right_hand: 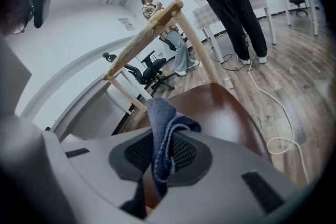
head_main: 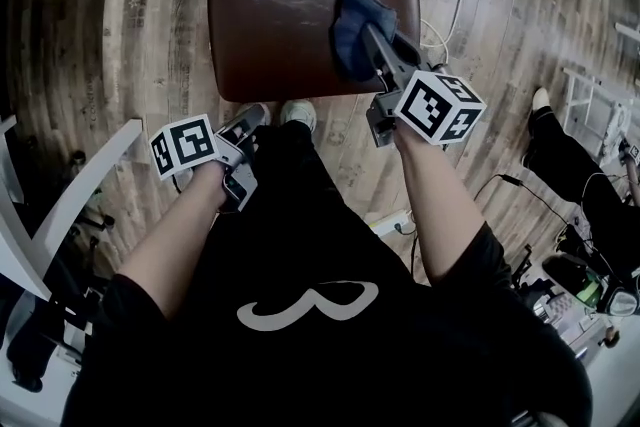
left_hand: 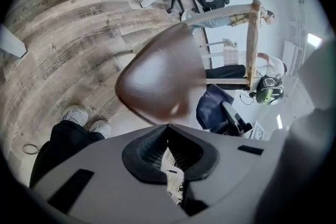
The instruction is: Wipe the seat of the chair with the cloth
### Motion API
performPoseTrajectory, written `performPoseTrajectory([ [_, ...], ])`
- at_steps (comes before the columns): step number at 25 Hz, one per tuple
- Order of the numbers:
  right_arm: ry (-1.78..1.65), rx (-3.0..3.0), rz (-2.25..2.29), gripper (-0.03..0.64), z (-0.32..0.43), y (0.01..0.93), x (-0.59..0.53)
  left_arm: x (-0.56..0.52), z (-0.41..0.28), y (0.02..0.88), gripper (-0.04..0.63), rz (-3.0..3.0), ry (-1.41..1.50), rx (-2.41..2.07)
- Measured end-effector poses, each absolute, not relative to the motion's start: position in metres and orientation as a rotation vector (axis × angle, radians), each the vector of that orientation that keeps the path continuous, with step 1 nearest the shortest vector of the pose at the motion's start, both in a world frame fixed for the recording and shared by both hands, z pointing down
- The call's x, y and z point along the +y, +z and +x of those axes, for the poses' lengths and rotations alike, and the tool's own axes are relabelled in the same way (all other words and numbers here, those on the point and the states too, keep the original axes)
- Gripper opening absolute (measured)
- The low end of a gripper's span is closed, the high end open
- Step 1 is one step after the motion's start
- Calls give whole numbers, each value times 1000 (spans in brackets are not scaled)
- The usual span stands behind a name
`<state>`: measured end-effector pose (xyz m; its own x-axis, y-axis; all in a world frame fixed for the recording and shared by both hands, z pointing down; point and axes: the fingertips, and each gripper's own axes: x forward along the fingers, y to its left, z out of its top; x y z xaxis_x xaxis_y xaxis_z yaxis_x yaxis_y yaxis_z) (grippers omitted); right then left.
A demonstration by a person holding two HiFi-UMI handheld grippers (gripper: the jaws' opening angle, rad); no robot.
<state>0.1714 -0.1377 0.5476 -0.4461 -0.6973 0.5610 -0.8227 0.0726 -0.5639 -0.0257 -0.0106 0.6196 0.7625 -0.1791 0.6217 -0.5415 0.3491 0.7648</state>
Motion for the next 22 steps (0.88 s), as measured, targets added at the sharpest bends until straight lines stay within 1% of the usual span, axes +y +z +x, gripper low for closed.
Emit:
performPoseTrajectory([
  [11, 1488, -2317, 1334, 54, 35, 542, -104, 8, -90, 626, 12, 1201, 322, -721],
  [16, 1517, -2322, 1272, 54, -9, 547, -98, 7, -115, 631, 12, 1190, 321, -732],
  [22, 1552, -2313, 1206, 54, -47, 557, -98, 1, -129, 634, 12, 1193, 318, -725],
])
